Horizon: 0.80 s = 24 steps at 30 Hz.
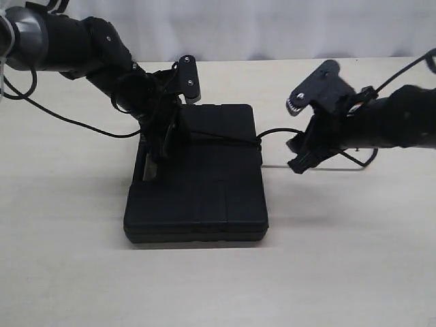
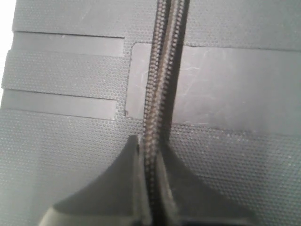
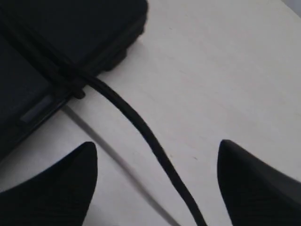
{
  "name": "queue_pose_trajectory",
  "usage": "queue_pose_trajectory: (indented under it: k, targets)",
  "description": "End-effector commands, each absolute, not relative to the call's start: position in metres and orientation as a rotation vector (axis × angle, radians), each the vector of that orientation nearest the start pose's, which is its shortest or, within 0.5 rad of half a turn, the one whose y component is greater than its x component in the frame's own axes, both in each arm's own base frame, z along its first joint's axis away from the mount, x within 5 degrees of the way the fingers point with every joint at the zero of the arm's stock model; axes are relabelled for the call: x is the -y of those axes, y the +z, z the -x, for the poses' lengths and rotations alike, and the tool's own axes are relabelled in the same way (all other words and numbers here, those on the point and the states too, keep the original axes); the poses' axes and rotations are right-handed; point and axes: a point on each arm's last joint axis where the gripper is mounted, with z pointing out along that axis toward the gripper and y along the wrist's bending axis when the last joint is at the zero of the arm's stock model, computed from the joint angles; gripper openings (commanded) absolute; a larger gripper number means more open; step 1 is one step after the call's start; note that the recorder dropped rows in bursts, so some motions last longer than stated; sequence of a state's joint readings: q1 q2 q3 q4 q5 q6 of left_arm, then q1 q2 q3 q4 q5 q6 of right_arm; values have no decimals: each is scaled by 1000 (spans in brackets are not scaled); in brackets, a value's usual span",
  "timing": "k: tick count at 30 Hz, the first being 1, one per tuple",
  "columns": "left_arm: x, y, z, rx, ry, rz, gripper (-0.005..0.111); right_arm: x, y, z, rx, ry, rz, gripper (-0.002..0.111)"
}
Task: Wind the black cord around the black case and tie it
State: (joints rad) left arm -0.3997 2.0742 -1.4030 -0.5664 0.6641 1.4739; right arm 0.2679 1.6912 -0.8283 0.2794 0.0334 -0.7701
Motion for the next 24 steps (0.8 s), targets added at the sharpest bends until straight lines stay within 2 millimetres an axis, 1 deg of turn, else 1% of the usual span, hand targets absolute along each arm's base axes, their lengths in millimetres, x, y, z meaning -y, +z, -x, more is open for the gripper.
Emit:
queue_pose_trajectory:
  k: [1, 2, 4, 6, 7, 9, 10, 11, 12, 13, 14, 15, 17, 18, 19, 20, 21, 22, 23, 24]
  targets:
    - [189, 146, -381, -1977, -257, -1790, 0, -97, 150, -329, -2152, -151, 919, 68]
    - [189, 146, -381, -1977, -257, -1790, 0, -96, 139, -333, -2139, -180, 943, 68]
    - [189, 147, -381, -1979, -259, -1780, 0, -96, 123, -337, -2125, -218, 978, 68]
    - [189, 147, -381, -1979, -259, -1776, 0, -98, 113, -338, -2096, -253, 1076, 67]
    - [189, 147, -381, -1981, -264, -1770, 0, -98, 110, -338, -2099, -256, 1088, 61]
    - [189, 147, -382, -1979, -257, -1766, 0, -98, 109, -338, -2099, -257, 1093, 43]
    - [189, 147, -383, -1977, -250, -1761, 0, -98, 109, -337, -2085, -271, 1127, 21]
    - [189, 147, -383, -1976, -248, -1759, 0, -98, 109, -337, -2083, -275, 1151, 10]
    - [189, 147, -383, -1978, -252, -1755, 0, -98, 109, -336, -2077, -281, 1172, 4]
    - [190, 148, -383, -1980, -256, -1739, 0, -98, 109, -336, -2072, -285, 1182, 4]
    - [191, 149, -385, -1983, -256, -1698, 0, -98, 112, -336, -2067, -285, 1178, 4]
    - [192, 150, -385, -1990, -277, -1677, 2, -97, 118, -336, -2063, -284, 1150, 4]
    - [193, 149, -384, -1982, -293, -1702, 12, -97, 129, -336, -2061, -279, 1090, 4]
    - [193, 149, -382, -1976, -306, -1724, 27, -95, 137, -337, -2053, -280, 1054, 4]
    - [193, 149, -382, -1977, -312, -1728, 34, -93, 140, -337, -2058, -279, 1037, 4]
    - [193, 149, -381, -1979, -321, -1734, 48, -92, 141, -337, -2063, -277, 1034, 4]
    - [193, 149, -381, -1979, -321, -1734, 52, -92, 140, -336, -2068, -273, 1039, 4]
    - [193, 151, -381, -1975, -317, -1731, 59, -91, 140, -336, -2072, -271, 1040, 4]
    - [193, 154, -381, -1969, -313, -1728, 60, -91, 140, -336, -2072, -271, 1040, 4]
    - [192, 165, -380, -1949, -302, -1716, 61, -91, 140, -336, -2072, -271, 1040, 4]
